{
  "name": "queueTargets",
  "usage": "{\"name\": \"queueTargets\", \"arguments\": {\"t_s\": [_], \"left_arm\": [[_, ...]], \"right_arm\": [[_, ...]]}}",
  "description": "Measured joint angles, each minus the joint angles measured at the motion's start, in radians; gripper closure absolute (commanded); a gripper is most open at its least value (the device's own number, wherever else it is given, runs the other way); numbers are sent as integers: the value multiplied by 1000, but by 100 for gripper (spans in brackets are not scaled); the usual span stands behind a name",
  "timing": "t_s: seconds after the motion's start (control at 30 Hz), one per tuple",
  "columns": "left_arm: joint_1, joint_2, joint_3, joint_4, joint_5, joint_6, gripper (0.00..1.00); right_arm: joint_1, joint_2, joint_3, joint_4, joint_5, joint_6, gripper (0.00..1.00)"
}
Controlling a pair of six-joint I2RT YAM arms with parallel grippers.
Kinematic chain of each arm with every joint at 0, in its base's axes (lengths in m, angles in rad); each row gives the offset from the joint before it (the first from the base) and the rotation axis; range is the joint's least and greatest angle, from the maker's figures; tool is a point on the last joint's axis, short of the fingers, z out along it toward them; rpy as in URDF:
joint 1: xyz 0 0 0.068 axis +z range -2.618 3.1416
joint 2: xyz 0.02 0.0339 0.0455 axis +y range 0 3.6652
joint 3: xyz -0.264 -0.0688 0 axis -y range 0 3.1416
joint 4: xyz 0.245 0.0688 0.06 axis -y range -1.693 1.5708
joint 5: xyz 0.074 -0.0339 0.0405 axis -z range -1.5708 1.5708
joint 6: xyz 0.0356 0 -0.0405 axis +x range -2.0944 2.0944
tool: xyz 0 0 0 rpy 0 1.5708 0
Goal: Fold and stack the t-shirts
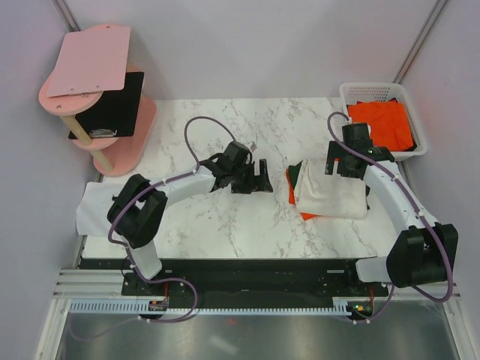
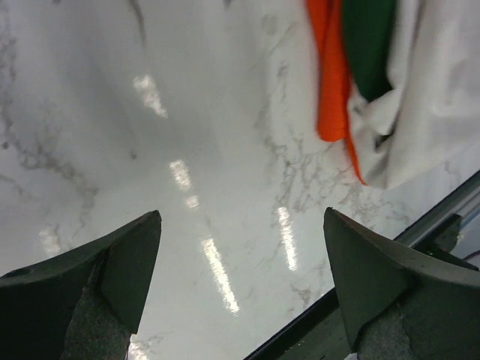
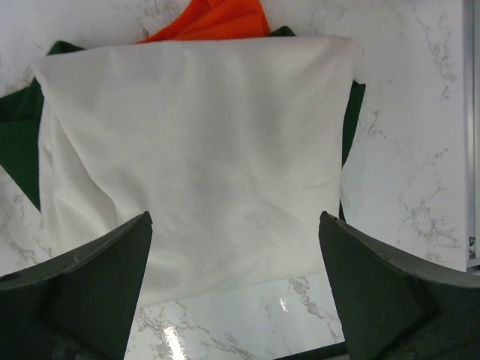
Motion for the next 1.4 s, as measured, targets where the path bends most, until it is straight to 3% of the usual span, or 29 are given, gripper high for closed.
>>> {"name": "queueTargets", "arguments": {"t_s": [0.27,0.5,0.9,1.0,1.17,1.2,1.23,1.3,1.33,1.4], "left_arm": [[-47,100,312,60,72,-11,10],[-56,327,600,62,130,-13,12],[-69,613,865,-16,177,-24,18],[-73,656,929,-27,177,-25,27],[-76,694,996,-34,176,-40,60],[-76,698,1003,-35,176,-42,65],[-76,703,1015,-37,176,-42,77],[-76,710,1027,-37,175,-47,87],[-76,711,1028,-37,175,-48,96],[-76,711,1028,-39,175,-51,98]], "right_arm": [[-4,26,-68,36,30,34,3],[-102,19,-119,89,49,86,4],[-272,35,-154,149,-127,91,7],[-287,65,-161,165,-166,92,9],[-297,112,-185,210,-213,98,22],[-297,123,-190,220,-223,99,28],[-297,133,-195,230,-231,100,43],[-298,150,-205,246,-253,97,51],[-298,158,-211,258,-268,98,61],[-298,171,-217,276,-298,97,71]]}}
